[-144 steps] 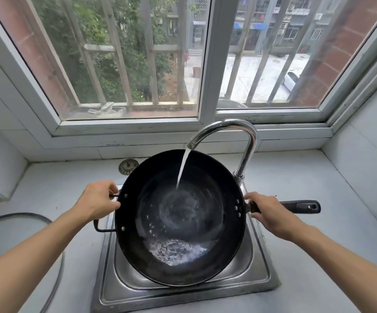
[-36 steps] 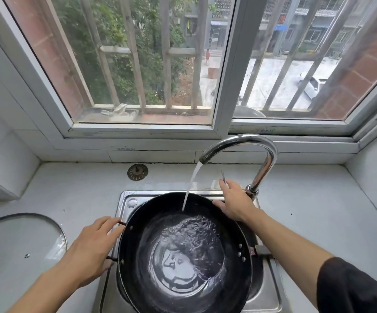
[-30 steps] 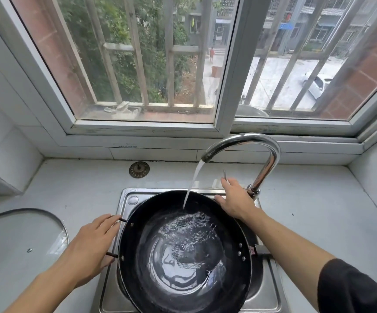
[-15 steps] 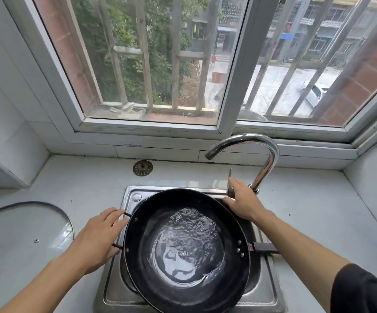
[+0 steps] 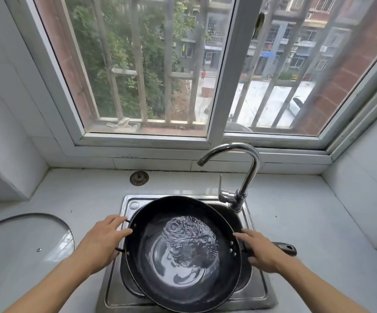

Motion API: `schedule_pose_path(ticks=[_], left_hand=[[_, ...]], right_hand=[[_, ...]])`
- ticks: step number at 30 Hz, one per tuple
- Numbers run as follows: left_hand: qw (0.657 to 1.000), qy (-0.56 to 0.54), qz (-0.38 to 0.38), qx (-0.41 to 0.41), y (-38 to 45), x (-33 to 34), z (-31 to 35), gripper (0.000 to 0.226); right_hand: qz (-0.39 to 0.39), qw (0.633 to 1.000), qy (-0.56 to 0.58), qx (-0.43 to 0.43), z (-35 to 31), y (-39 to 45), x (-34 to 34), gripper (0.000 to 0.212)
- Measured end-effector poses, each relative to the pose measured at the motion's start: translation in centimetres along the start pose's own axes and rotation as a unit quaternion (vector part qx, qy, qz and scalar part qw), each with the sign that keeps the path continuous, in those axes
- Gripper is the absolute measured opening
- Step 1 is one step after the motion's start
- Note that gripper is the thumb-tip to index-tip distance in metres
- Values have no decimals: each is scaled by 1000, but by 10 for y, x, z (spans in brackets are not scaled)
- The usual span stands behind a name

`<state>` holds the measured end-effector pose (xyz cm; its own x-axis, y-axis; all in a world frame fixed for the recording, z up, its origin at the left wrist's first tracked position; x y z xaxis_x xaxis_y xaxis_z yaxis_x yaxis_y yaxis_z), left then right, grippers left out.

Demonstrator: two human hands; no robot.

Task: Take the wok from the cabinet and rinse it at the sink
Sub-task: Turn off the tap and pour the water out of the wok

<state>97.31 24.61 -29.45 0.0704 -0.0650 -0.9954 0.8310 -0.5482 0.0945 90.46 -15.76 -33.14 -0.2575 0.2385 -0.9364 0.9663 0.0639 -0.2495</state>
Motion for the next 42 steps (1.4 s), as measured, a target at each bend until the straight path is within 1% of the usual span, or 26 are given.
schedule_pose_path(ticks=[2,4,8,10,11,14,17,20,23,25,27,29,31,35,38,40,42], left_hand=[[1000,-2,2,4,0,-4,1,78],[1000,9,14,18,1,-6,4,77],[999,1,25,47,2,-4,8,72],[998,11,33,61,2,-7,11,67],[996,17,42,72,3,-9,14,61],[985,33,103,133,-4,-18,28,39],[972,69,134,179,-10,-19,34,41],[966,94,130,201,-7,-15,37,36],[962,119,111,218,-6,-8,39,26],[960,120,103,231,-7,-9,41,23],[961,103,107,233,-7,-19,42,24],[966,72,91,231,-8,-28,40,24],[972,45,49,226,-10,-29,36,28],[979,13,-38,198,-12,-24,31,52],[979,-34,-39,197,-8,-26,30,60],[979,-46,-15,200,-4,-32,30,61],[979,-41,11,200,-3,-40,30,57]], right_hand=[[-20,1000,-16,-1,2,-8,12,79],[-4,1000,-10,-3,3,-11,19,78],[54,998,-2,-17,7,-7,26,78],[70,997,11,-17,9,-5,28,78],[82,996,12,-19,10,-4,27,77],[120,993,-7,-18,10,3,26,71],[182,982,-33,-42,5,10,24,64],[213,973,-45,-73,6,14,21,65],[213,972,-56,-87,4,15,18,60],[218,971,-51,-87,4,16,14,57],[223,970,-41,-89,5,16,6,55],[219,969,-37,-108,5,12,-3,51],[194,972,-28,-129,4,6,-12,48],[134,979,-40,-152,-1,-3,-32,36],[124,979,-38,-160,-6,-7,-48,28],[126,978,-43,-159,-5,-8,-57,26],[126,979,-39,-158,-6,-10,-64,29]])
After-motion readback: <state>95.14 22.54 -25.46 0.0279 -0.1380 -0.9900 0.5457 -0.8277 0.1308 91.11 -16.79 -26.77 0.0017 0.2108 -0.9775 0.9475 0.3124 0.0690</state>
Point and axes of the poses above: each hand's wrist, its own y-axis towards the middle knuckle, its own x-axis out of the palm, z = x × y, the point moved 9 cm from there along y, towards the middle knuckle, and after that the axes turned 13 degrees about z, right-handed, at the moved point
